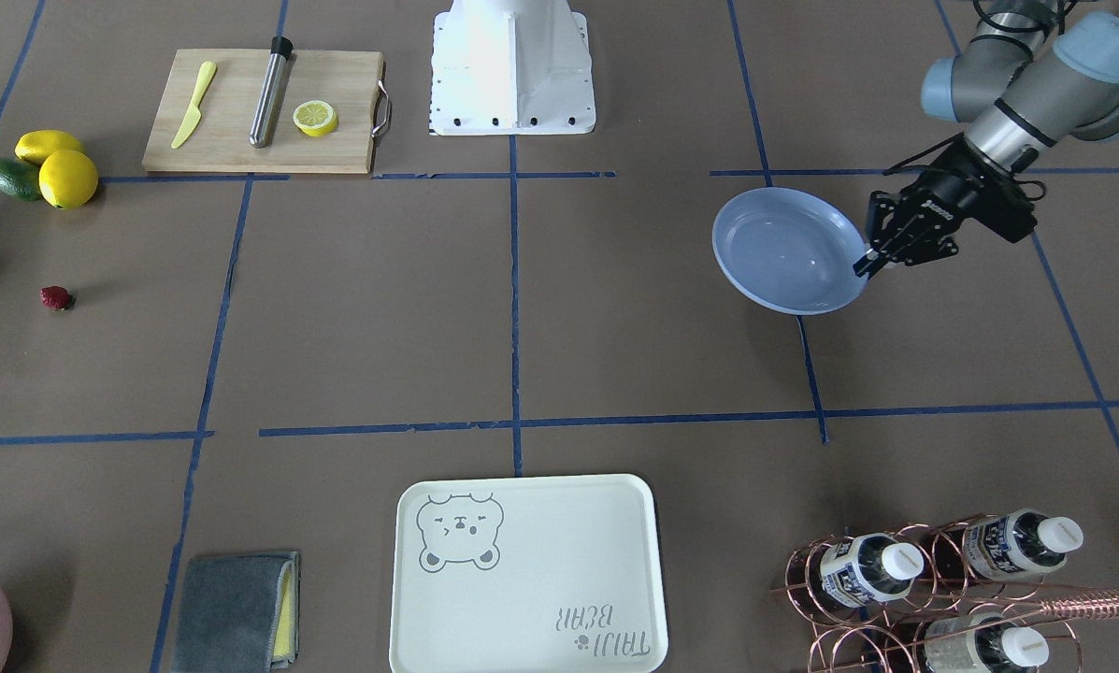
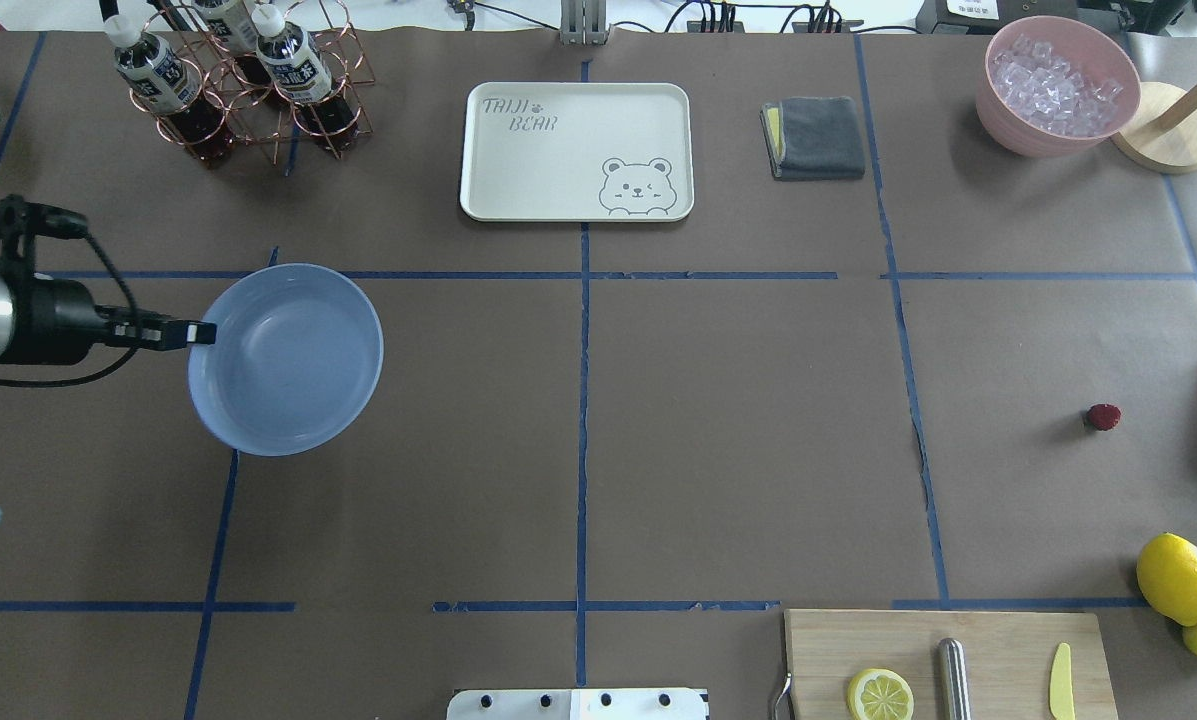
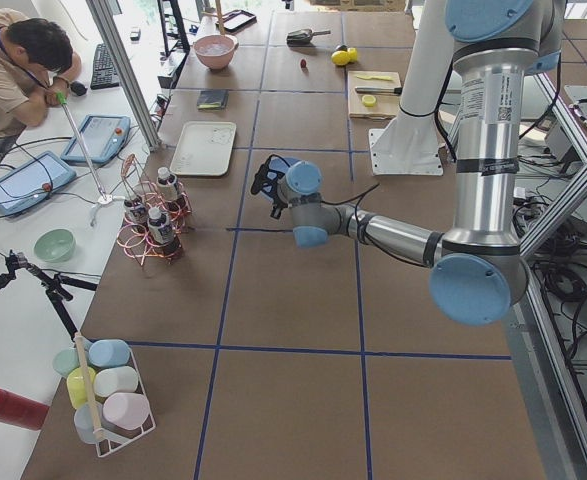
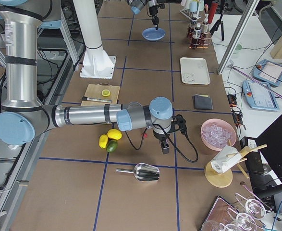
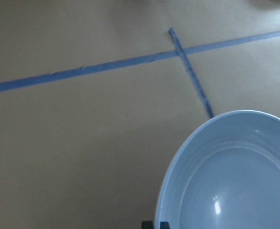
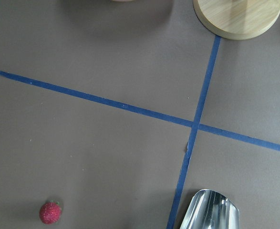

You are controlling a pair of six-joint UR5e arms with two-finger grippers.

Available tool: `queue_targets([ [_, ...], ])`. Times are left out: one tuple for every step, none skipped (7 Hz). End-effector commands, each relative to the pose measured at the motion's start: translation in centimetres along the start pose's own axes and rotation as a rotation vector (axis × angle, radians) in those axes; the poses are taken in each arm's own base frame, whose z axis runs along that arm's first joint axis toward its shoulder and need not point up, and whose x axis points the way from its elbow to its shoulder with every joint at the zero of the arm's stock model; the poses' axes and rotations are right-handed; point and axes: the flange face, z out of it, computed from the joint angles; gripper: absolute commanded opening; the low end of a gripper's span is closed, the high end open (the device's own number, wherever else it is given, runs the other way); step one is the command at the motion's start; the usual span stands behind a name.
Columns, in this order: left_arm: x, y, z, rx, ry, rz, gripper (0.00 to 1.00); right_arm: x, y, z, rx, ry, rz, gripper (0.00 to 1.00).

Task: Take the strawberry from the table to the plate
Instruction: 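Slide the light blue plate with the left gripper toward the table center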

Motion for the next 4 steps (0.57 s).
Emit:
queue_targets([
  [14.2,-0.8,9.9,-0.007,-0.022,-0.072,0.0,0.0,0.0,0.1,-0.001,-0.001,0.003,1.0],
  [16.8,0.2,14.0,-0.02,-0.029,-0.084,0.0,0.2,0.1,0.2,-0.003,-0.001,0.005,1.0],
  [18.3,2.9,17.5,-0.036,-0.052,-0.07,0.0,0.2,0.1,0.2,-0.003,-0.001,0.007,1.0],
  [19.4,4.7,18.9,-0.025,-0.065,-0.056,0.0,0.2,0.1,0.2,-0.004,-0.001,0.008,1.0],
])
